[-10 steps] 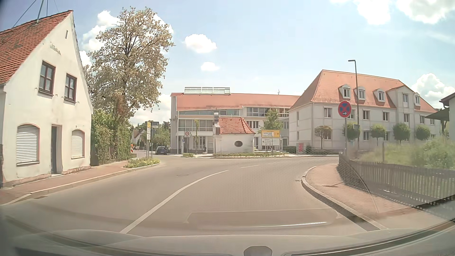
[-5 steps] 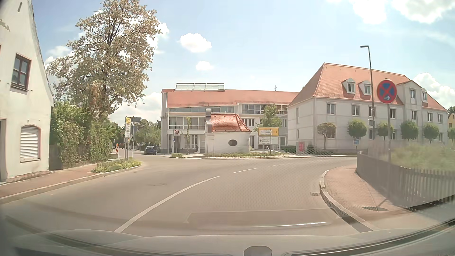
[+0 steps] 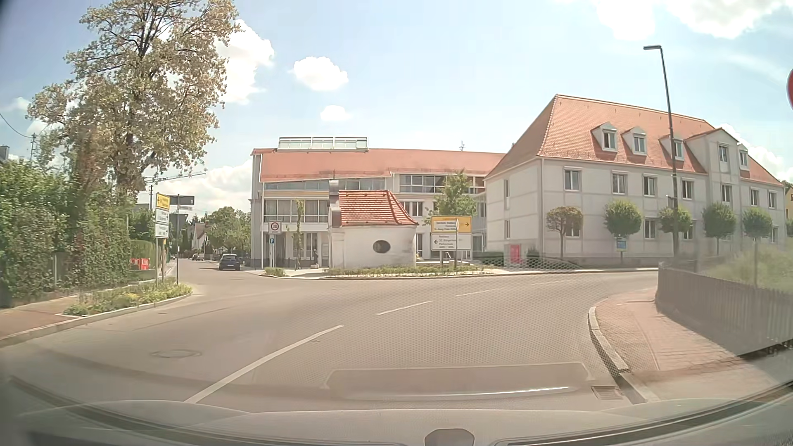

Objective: Follow the waypoints while adhering to traffic rules and regulations

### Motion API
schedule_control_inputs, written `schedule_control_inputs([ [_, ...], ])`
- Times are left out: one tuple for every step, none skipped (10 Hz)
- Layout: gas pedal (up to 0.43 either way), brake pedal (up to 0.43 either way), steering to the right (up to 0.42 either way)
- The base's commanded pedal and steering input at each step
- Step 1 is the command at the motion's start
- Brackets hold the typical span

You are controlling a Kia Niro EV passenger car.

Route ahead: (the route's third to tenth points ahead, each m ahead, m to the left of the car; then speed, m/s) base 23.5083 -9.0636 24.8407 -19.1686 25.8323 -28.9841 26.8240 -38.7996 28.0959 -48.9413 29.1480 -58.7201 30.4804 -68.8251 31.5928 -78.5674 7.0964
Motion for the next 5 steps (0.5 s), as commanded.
schedule_control_inputs([
  [0.067, 0.0, 0.064],
  [0.067, 0.0, 0.066],
  [0.067, 0.0, 0.072],
  [0.059, 0.0, 0.083],
  [0.059, 0.0, 0.094],
])
